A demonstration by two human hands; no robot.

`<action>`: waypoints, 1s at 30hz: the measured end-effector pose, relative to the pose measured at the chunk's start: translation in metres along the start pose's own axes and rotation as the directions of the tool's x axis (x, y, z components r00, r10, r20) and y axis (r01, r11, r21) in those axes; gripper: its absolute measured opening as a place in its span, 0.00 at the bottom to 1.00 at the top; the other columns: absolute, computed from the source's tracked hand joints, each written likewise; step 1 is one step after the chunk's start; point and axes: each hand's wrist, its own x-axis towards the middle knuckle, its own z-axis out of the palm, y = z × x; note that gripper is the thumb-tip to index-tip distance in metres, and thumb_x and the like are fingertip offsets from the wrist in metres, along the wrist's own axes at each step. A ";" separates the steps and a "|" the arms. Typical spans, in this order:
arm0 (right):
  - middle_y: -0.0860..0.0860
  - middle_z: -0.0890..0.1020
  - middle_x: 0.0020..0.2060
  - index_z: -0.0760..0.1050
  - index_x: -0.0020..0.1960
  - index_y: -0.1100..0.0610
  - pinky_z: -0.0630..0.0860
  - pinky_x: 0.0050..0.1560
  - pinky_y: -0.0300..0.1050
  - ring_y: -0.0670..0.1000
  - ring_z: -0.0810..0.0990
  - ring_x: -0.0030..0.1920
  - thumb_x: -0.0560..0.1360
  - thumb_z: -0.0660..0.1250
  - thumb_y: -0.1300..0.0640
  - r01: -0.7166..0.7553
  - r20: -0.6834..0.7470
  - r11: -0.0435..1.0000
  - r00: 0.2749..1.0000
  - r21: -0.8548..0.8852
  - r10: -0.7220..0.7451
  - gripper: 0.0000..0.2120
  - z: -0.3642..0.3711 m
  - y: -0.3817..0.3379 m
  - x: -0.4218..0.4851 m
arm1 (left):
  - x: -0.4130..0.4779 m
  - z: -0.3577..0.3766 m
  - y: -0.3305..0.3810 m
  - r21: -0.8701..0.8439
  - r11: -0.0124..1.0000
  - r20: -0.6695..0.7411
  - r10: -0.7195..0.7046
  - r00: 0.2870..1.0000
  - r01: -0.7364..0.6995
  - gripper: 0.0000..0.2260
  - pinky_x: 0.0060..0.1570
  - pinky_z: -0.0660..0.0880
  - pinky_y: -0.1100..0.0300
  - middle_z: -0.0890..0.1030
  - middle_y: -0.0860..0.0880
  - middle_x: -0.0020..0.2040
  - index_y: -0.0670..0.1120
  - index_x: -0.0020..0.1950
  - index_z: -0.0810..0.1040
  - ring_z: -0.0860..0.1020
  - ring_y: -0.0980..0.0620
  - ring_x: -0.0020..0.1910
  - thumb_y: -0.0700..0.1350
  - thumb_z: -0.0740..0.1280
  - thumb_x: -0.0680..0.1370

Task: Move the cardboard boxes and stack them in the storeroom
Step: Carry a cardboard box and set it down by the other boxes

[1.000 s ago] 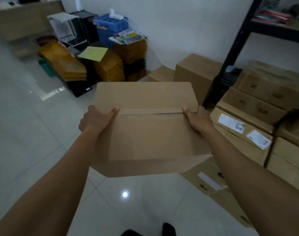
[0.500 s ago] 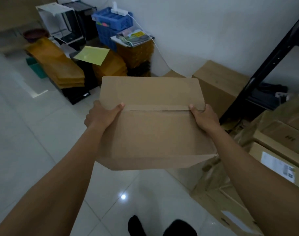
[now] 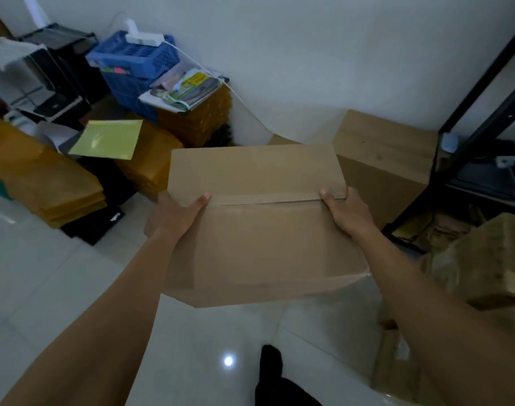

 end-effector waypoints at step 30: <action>0.61 0.66 0.66 0.64 0.72 0.59 0.65 0.67 0.53 0.63 0.67 0.66 0.75 0.64 0.39 -0.351 -0.295 0.925 0.877 0.144 0.379 0.34 0.092 -0.121 0.395 | 0.498 0.199 0.238 0.094 0.944 0.370 0.262 0.891 -0.316 0.46 0.64 0.69 0.45 0.72 0.45 0.69 0.49 0.74 0.62 0.72 0.39 0.66 0.72 0.69 0.65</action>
